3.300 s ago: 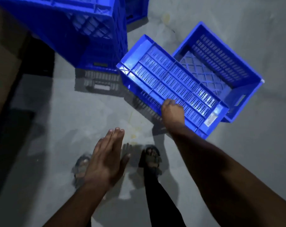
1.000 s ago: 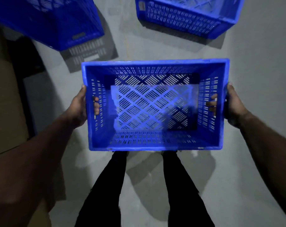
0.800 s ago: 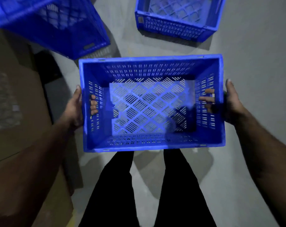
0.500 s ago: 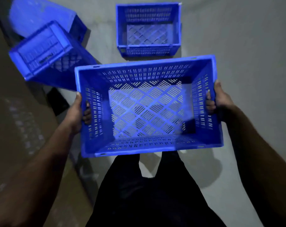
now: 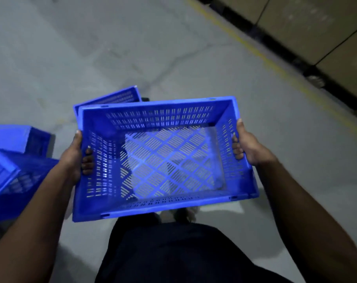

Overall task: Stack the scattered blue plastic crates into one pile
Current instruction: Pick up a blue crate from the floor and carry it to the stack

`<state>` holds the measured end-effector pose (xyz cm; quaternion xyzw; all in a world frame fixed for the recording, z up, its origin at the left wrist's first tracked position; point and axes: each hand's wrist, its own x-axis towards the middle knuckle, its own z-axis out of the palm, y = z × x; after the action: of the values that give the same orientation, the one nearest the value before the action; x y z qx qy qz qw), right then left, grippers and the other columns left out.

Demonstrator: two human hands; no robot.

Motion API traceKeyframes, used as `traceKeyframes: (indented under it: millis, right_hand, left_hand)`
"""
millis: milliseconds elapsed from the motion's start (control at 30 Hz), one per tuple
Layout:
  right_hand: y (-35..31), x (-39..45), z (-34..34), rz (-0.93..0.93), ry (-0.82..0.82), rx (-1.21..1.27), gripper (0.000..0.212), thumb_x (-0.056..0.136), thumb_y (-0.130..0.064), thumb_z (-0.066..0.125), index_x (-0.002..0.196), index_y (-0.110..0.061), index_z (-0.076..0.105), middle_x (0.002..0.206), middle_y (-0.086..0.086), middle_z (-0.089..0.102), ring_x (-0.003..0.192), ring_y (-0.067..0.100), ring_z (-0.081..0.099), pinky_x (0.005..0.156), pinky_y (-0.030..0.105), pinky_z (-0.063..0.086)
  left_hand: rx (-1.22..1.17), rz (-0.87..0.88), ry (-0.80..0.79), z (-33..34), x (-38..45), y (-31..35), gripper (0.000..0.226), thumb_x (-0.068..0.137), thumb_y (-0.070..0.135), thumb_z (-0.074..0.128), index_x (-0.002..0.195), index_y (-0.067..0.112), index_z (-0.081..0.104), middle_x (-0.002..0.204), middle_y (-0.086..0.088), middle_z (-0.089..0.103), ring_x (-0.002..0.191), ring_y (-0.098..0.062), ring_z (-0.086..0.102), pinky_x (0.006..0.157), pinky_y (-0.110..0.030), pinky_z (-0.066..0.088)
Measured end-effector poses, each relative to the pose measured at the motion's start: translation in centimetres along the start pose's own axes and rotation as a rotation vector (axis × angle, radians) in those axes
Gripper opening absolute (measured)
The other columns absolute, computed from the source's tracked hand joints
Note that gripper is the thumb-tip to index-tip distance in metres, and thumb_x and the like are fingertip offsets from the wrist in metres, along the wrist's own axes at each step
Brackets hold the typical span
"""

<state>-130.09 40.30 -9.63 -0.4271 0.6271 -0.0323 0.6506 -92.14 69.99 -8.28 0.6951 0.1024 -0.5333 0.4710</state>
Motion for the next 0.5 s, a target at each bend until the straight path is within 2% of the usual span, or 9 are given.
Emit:
traceKeyframes:
  millis: [167,300,333,500]
  right_hand:
    - [-6.8,5.2,-3.5,0.034,0.021,-0.006,0.069,0.076,-0.092,0.026,0.065,-0.024,0.031,0.048,-0.005,0.021,0.035,0.010,0.016,0.039,0.015,0.015]
    - [-14.1,10.3,-2.8,0.020,0.011,-0.030,0.075,0.048,-0.098,0.036,0.063,-0.025,0.030,0.048,-0.006,0.020,0.035,0.011,0.015,0.039,0.015,0.015]
    - [-16.2,11.6,-2.5,0.018,0.014,-0.039,0.076,0.048,-0.099,0.035,0.063,-0.025,0.030,0.049,-0.006,0.020,0.036,0.011,0.015,0.040,0.015,0.014]
    - [-28.8,18.6,0.3,-0.035,0.042,-0.054,0.068,0.078,-0.091,0.028,0.063,-0.024,0.030,0.048,-0.005,0.020,0.037,0.012,0.015,0.041,0.016,0.013]
  left_hand:
    - [0.023,-0.041,0.001,5.7,4.7,6.0,0.068,0.079,0.087,0.037,0.063,0.021,0.030,0.039,0.004,0.021,0.027,-0.011,0.018,0.034,-0.011,0.018]
    - [0.025,-0.048,0.009,8.1,10.3,12.1,0.071,0.076,0.089,0.038,0.063,0.020,0.029,0.039,0.004,0.021,0.028,-0.012,0.017,0.035,-0.011,0.018]
    - [0.028,-0.041,0.014,8.6,11.8,14.0,0.071,0.076,0.089,0.038,0.062,0.020,0.029,0.040,0.003,0.021,0.028,-0.012,0.017,0.036,-0.011,0.017]
    - [0.024,-0.009,0.028,10.4,17.8,25.8,0.070,0.075,0.090,0.038,0.061,0.022,0.027,0.040,0.003,0.020,0.028,-0.013,0.016,0.039,-0.013,0.015]
